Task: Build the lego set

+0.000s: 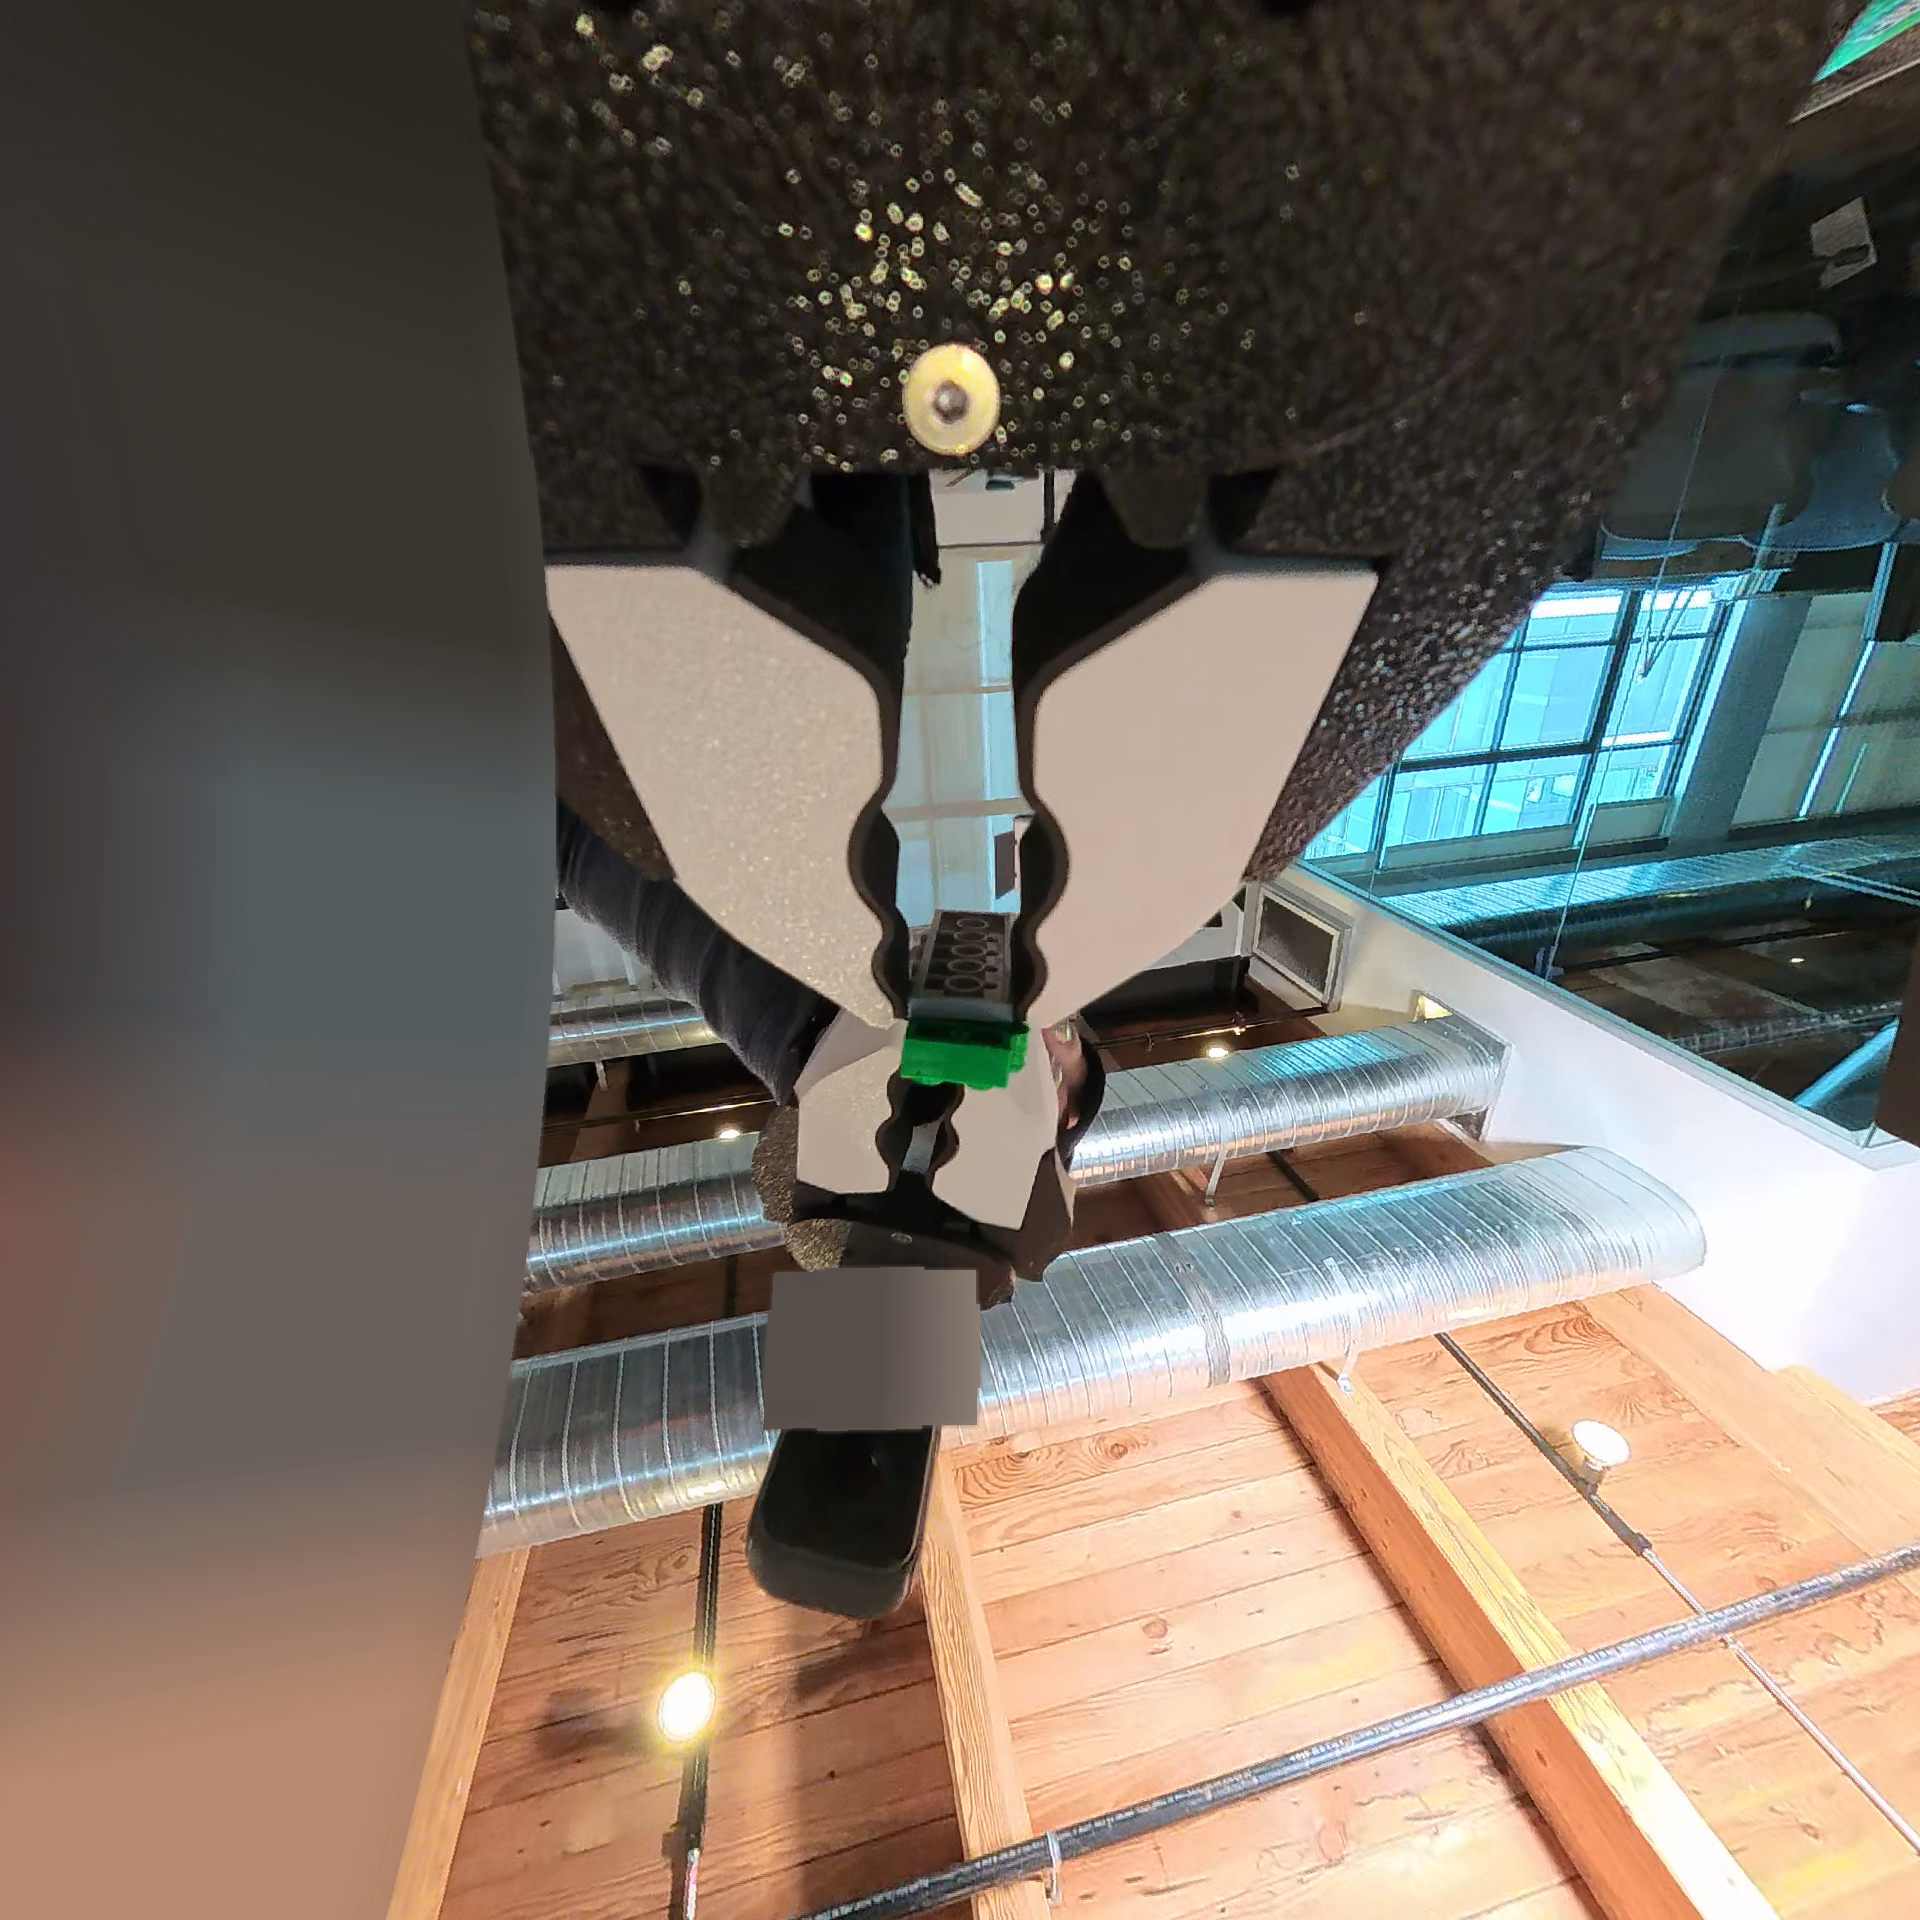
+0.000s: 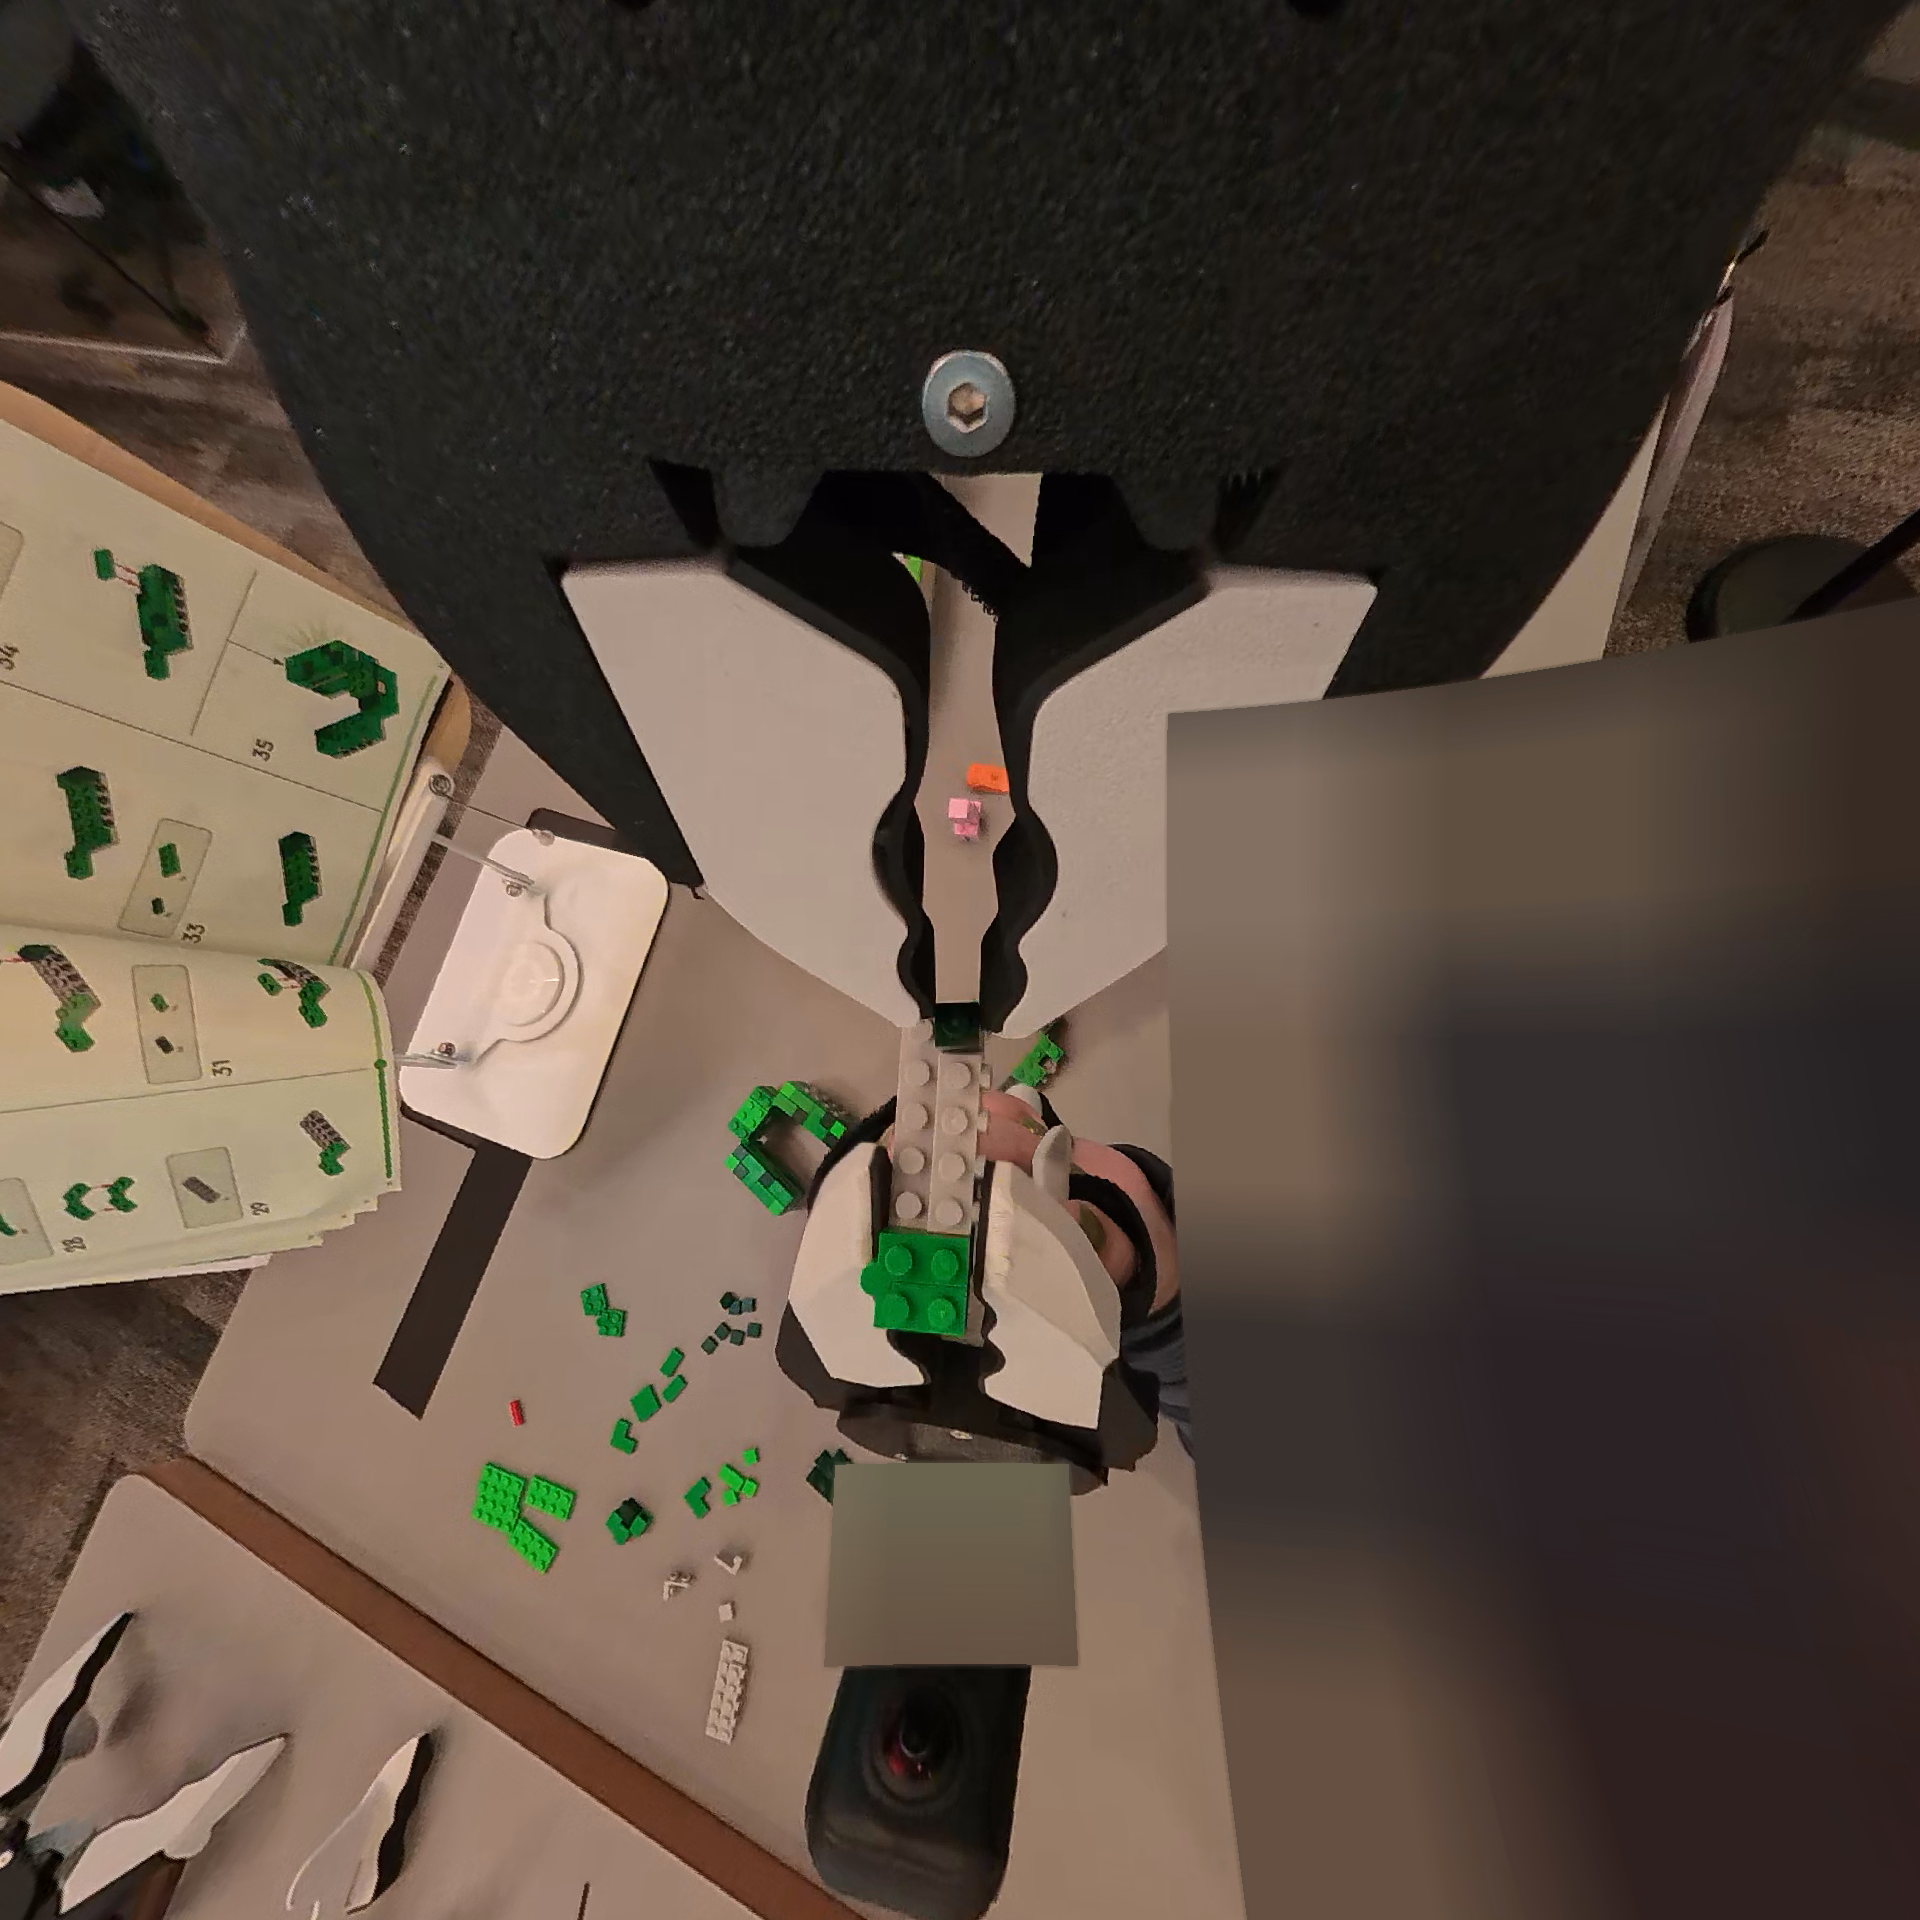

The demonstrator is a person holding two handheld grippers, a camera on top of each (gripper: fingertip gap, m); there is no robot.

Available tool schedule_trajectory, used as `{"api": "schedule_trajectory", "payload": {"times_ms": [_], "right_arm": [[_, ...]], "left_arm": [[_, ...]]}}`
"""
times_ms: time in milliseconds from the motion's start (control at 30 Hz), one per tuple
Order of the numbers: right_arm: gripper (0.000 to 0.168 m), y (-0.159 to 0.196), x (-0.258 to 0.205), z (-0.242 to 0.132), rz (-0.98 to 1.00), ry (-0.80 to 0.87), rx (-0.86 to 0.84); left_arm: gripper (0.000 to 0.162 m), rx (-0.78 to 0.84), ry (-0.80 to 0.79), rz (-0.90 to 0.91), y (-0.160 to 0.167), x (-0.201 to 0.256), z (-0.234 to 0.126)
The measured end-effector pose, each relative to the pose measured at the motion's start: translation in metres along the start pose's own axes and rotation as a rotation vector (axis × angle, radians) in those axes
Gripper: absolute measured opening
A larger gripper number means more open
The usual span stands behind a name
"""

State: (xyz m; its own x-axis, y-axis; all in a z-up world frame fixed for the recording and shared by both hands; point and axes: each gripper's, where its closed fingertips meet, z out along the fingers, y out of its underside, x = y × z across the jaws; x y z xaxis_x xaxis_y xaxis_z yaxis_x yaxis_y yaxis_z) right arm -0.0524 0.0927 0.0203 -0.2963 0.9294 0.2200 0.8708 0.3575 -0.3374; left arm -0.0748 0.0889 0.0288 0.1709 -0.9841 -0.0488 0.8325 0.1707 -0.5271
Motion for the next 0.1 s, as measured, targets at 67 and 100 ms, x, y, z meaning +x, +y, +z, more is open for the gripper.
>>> {"api": "schedule_trajectory", "payload": {"times_ms": [67, 100], "right_arm": [[0.008, 0.0007, 0.0004, 0.0002, -0.001, 0.003, -0.011], [0.008, 0.001, 0.0006, 0.0005, 0.0, 0.004, -0.014]], "left_arm": [[0.018, -0.002, -0.002, 0.002, 0.0006, -0.0004, 0.0], [0.018, -0.003, -0.002, 0.001, 0.0009, -0.0006, 0.0001]]}}
